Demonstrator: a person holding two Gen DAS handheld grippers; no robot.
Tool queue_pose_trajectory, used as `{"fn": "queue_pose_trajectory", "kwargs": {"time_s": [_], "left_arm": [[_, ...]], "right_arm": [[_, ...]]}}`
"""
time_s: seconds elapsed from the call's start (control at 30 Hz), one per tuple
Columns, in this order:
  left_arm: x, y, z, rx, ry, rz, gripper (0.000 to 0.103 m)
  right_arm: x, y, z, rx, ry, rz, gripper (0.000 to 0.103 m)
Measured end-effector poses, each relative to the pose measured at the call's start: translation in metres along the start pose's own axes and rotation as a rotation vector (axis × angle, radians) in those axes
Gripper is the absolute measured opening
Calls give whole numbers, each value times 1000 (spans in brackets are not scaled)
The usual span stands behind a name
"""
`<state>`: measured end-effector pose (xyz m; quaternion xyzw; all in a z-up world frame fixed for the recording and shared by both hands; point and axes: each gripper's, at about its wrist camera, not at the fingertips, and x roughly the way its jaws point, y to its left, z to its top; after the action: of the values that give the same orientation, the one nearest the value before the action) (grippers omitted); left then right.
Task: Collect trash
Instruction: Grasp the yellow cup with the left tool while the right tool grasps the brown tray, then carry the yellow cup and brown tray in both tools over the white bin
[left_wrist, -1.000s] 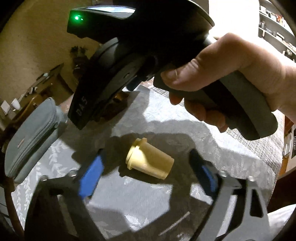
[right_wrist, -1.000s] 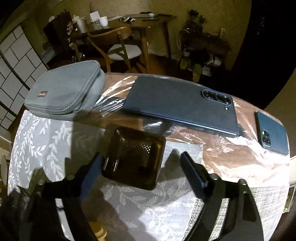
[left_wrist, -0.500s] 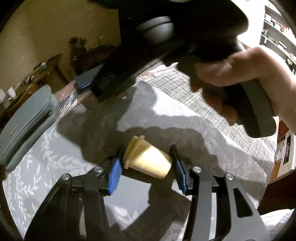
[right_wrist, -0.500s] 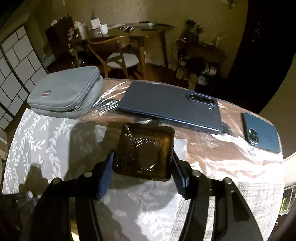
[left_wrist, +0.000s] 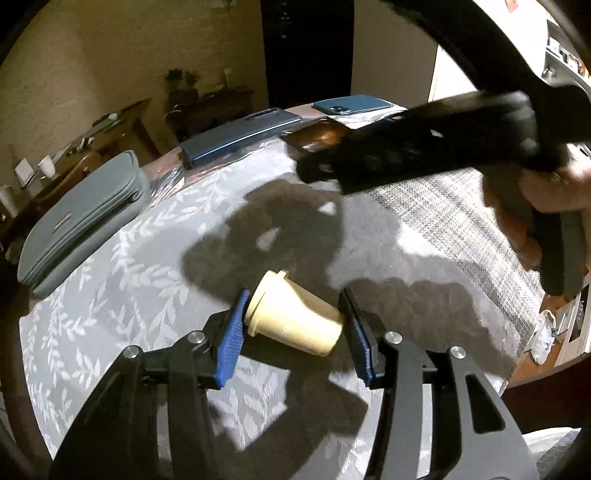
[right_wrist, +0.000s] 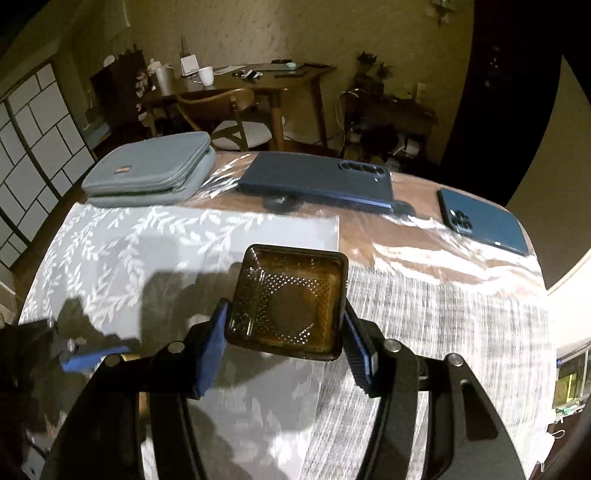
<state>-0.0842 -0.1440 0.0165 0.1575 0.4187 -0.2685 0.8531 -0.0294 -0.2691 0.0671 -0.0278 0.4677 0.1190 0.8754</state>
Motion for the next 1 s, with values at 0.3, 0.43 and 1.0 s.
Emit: {"fn": "queue_pose_trajectory", "kwargs": {"time_s": [0.3, 0.43, 1.0], "left_arm": [[-15, 3, -14, -38, 1, 52, 50], [-20, 6, -19, -52, -2, 81, 50], [-40, -3, -47, -89, 5, 162, 50]], "right_arm": [[-25, 3, -40, 3, 12, 20, 56], [-37, 10, -59, -5, 9, 32, 56], [-72, 38, -122, -5, 26, 62, 56]]}}
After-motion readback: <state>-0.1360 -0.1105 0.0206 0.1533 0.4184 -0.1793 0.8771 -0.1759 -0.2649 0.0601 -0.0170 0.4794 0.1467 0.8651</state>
